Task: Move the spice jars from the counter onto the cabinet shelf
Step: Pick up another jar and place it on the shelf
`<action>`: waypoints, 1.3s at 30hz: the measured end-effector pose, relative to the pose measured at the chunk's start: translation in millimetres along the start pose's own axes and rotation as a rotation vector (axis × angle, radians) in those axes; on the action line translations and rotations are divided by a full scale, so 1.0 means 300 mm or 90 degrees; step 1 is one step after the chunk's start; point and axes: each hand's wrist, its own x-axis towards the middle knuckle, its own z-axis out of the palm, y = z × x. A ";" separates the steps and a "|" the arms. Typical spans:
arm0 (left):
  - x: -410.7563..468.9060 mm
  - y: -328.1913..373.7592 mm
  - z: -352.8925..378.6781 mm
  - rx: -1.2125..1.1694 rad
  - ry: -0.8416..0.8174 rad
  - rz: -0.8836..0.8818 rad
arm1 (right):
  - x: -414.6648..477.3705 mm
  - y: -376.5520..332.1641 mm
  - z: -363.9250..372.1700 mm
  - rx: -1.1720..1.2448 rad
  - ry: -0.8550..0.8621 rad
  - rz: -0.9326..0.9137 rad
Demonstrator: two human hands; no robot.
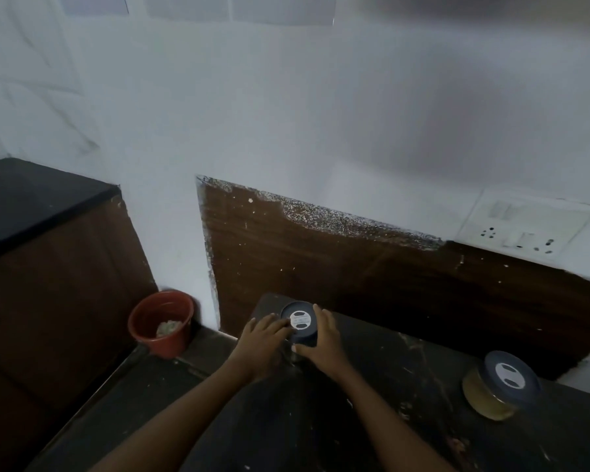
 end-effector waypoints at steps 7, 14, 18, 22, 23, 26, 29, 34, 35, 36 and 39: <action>0.002 -0.010 0.004 0.003 0.007 0.001 | 0.053 0.022 0.070 0.105 0.052 0.029; -0.013 -0.001 -0.022 0.010 0.015 0.058 | -0.006 0.009 -0.018 0.142 0.029 0.036; -0.065 0.047 -0.087 0.044 0.068 0.136 | -0.103 -0.039 -0.161 0.203 -0.013 -0.004; -0.141 0.119 -0.127 -0.064 0.225 0.264 | -0.257 -0.104 -0.324 0.230 -0.062 -0.022; -0.168 0.142 -0.138 -0.100 0.237 0.291 | -0.295 -0.115 -0.361 0.223 -0.072 -0.030; -0.258 0.252 -0.194 -0.188 0.234 0.340 | -0.431 -0.128 -0.472 0.231 -0.107 -0.032; -0.344 0.368 -0.252 -0.294 0.159 0.351 | -0.558 -0.132 -0.558 0.240 -0.121 -0.006; -0.432 0.531 -0.284 -0.356 0.149 0.352 | -0.768 -0.102 -0.673 0.298 -0.116 0.047; -0.449 0.558 -0.284 -0.366 0.153 0.352 | -0.811 -0.085 -0.695 0.288 -0.122 0.035; -0.467 0.583 -0.282 -0.381 0.155 0.352 | -0.855 -0.064 -0.717 0.260 -0.125 0.016; -0.517 0.650 -0.267 -0.435 0.149 0.349 | -0.995 -0.019 -0.770 0.177 -0.121 -0.033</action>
